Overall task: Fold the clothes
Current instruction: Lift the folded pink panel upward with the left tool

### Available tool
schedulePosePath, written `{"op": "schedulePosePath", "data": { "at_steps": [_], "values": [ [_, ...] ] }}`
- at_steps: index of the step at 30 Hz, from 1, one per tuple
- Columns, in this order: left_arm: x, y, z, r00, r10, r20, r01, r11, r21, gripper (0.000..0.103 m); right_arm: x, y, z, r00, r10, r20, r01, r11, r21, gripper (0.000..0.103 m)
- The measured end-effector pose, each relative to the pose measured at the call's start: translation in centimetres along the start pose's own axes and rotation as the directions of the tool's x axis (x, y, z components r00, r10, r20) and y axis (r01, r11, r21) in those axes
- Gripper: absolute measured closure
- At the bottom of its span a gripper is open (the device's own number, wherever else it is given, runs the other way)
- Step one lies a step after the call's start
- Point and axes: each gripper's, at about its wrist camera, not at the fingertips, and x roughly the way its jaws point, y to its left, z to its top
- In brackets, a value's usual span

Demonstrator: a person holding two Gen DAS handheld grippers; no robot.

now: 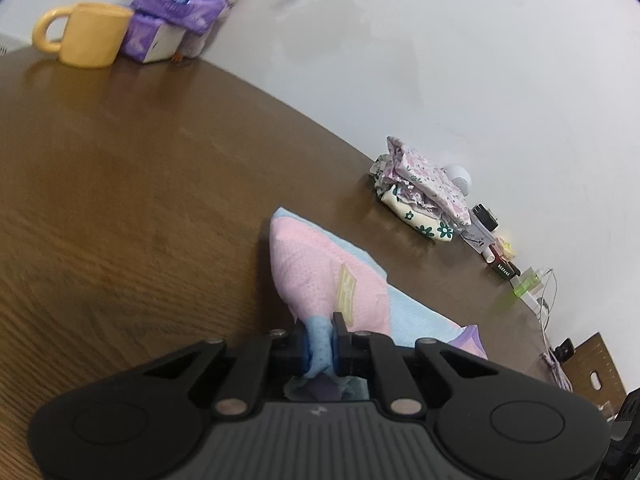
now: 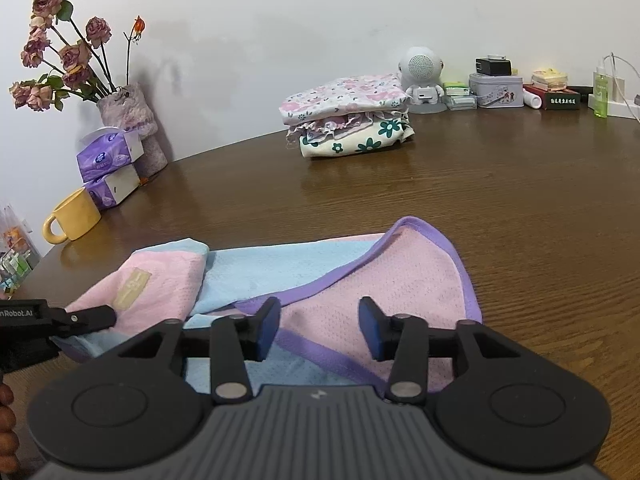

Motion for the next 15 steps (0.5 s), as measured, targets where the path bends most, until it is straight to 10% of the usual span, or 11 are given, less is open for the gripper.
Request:
{"op": "schedulePosePath", "data": {
  "at_steps": [9, 12, 15],
  "values": [
    [-0.9, -1.6, 1.9, 0.995, 0.094, 0.035, -0.100, 0.960, 0.263, 0.095, -0.1, -0.4, 0.5, 1.000, 0.008, -0.005, -0.008, 1.000, -0.025, 0.056],
    [-1.2, -3.3, 2.6, 0.985, 0.146, 0.090, -0.170, 0.900, 0.402, 0.095, 0.2, -0.9, 0.6, 1.000, 0.011, -0.027, -0.011, 0.999, -0.031, 0.056],
    [-1.3, -6.2, 2.1, 0.972, 0.176, 0.158, -0.236, 0.776, 0.585, 0.095, 0.6, -1.3, 0.6, 0.998, 0.033, -0.050, -0.034, 0.999, -0.020, 0.056]
  ]
}}
